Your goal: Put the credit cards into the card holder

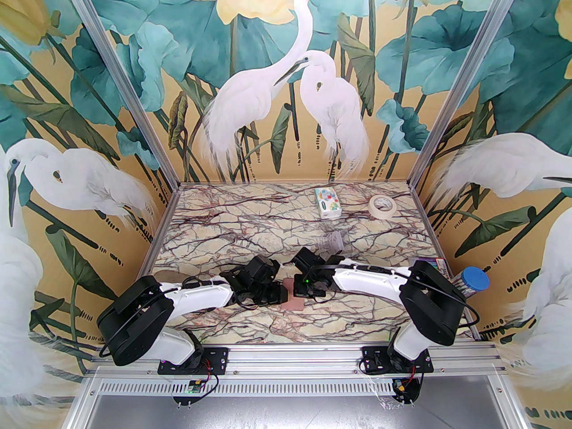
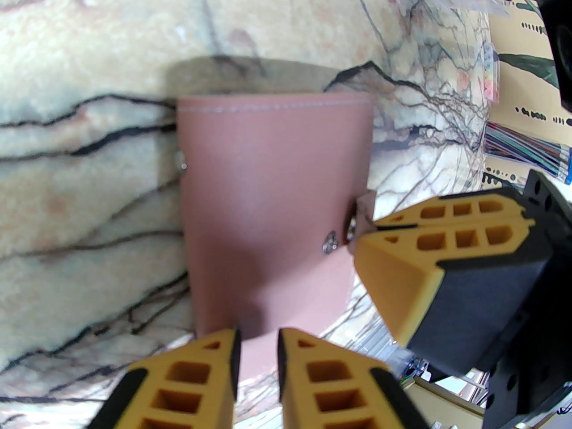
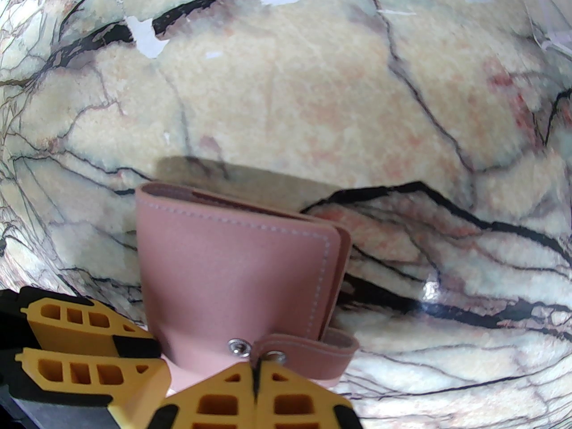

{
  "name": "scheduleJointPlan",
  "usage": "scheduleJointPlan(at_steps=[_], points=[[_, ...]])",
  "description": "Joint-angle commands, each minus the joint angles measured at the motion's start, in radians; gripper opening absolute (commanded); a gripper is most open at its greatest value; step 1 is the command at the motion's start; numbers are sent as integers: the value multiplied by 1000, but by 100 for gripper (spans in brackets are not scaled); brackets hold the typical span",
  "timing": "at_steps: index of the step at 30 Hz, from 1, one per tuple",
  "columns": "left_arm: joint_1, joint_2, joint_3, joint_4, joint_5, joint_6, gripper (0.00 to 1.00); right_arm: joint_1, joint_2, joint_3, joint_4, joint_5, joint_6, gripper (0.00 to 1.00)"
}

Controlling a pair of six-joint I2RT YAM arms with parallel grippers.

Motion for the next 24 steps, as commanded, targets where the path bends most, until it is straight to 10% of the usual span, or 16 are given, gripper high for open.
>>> scheduleJointPlan(at_steps=[1, 24], points=[[-5, 25, 15, -22, -29, 25, 20, 0, 8, -10, -22, -5, -1, 0], [-6, 21, 23, -53, -43, 40, 17, 4, -42, 46, -65, -41, -86, 0]])
